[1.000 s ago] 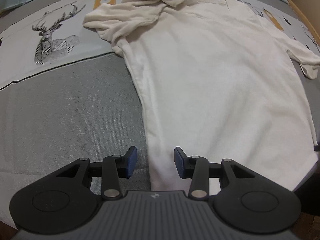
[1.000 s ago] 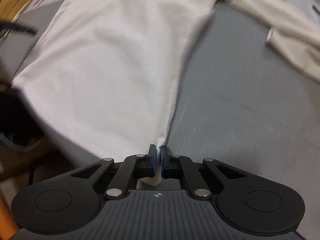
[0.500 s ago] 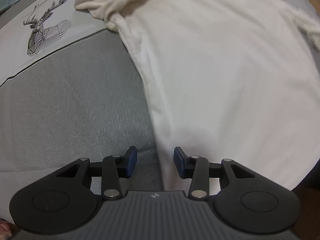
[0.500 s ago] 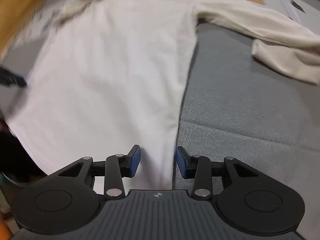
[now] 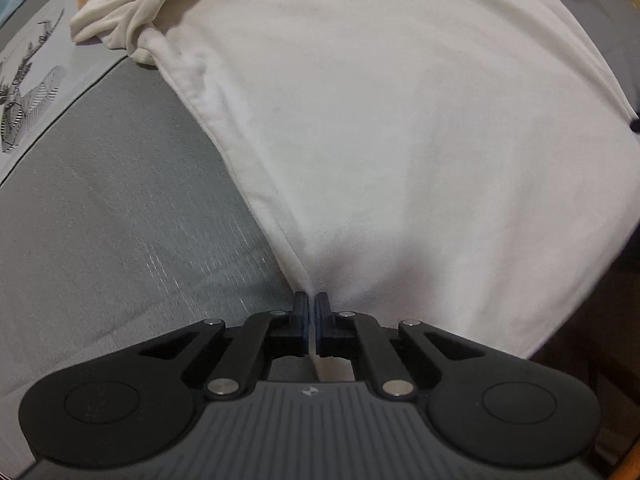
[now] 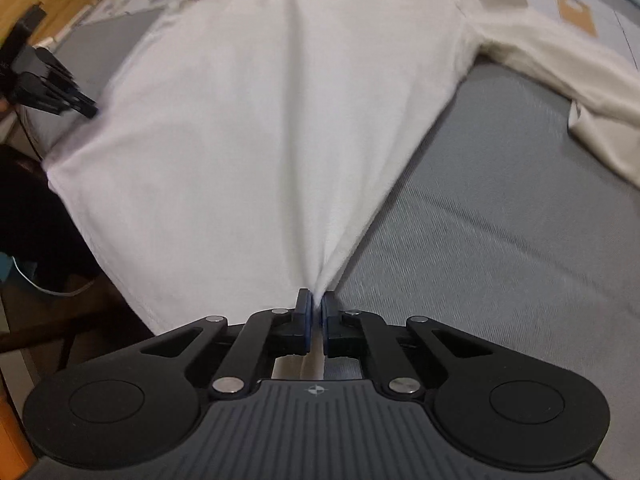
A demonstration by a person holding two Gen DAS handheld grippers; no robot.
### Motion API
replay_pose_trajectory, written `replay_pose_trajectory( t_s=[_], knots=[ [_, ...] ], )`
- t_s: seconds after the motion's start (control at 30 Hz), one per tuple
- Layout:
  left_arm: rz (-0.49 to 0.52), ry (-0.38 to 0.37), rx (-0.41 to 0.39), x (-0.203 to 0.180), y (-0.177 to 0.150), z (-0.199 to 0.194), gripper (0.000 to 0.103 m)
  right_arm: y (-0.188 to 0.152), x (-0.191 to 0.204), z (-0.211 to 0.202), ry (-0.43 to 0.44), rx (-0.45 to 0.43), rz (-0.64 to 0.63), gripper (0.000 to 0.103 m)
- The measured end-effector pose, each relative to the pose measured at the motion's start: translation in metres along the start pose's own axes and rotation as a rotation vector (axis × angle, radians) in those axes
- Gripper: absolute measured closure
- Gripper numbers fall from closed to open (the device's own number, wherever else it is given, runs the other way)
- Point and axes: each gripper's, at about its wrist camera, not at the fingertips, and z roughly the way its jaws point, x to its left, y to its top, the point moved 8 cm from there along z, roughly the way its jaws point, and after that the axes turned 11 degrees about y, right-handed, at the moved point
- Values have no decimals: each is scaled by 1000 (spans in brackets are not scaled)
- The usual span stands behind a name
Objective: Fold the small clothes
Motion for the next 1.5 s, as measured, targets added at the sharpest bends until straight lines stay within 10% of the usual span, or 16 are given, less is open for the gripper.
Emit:
replay_pose_trajectory(
  t_s=[0.2,0.47,0.67,0.9,1.3,1.5],
  knots=[
    [-83,72,-59,23,19,-14,73,21,-20,-35,-8,-162,90,94],
    [-305,70,-231,40,80,-58,72,37,-137,-138,-168,-844,614,86],
    [-334,64,-284,27,114,-71,72,27,-212,-157,-104,-1131,910,83],
    [-317,85,-297,24,137,-68,72,29,-276,-136,-199,-1164,1131,83],
    [-280,109,-286,20,154,-60,72,61,-301,-132,-247,-1153,1101,68],
    [-269,111,-287,16,157,-60,72,86,-283,-164,-475,-1099,871,97]
  ],
)
